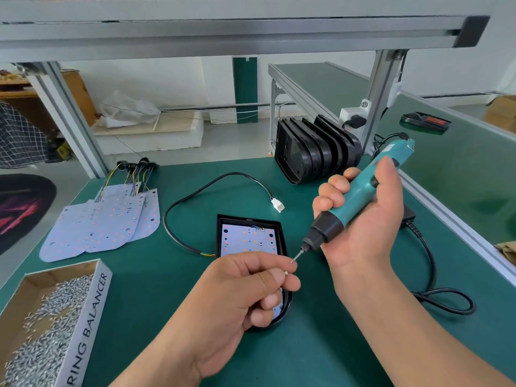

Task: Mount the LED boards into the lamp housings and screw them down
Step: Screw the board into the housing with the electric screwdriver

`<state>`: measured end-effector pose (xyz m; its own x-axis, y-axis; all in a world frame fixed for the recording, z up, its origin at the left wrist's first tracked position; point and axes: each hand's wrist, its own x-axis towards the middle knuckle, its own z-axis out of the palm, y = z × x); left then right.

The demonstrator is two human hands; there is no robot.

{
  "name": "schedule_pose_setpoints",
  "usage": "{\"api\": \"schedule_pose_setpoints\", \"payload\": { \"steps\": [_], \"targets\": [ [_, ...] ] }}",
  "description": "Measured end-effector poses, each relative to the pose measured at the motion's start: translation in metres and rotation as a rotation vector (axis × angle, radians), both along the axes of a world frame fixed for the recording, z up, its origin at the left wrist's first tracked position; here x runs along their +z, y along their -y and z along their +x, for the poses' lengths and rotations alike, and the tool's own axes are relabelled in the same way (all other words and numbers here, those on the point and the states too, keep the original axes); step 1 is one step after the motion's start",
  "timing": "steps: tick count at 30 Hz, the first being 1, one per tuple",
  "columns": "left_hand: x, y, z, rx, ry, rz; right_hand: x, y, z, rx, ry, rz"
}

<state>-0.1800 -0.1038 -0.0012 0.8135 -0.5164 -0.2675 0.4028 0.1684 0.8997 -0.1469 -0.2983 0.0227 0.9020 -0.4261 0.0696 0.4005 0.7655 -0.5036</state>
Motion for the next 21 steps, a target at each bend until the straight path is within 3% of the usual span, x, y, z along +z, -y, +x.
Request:
{"api": "schedule_pose_setpoints", "payload": {
  "steps": [21],
  "targets": [
    [0.0019,0.0056,-0.0044,0.092,-0.106,-0.064,0.001,-0.0071,-0.0021,0.005,0.024,-0.045]
  ]
}}
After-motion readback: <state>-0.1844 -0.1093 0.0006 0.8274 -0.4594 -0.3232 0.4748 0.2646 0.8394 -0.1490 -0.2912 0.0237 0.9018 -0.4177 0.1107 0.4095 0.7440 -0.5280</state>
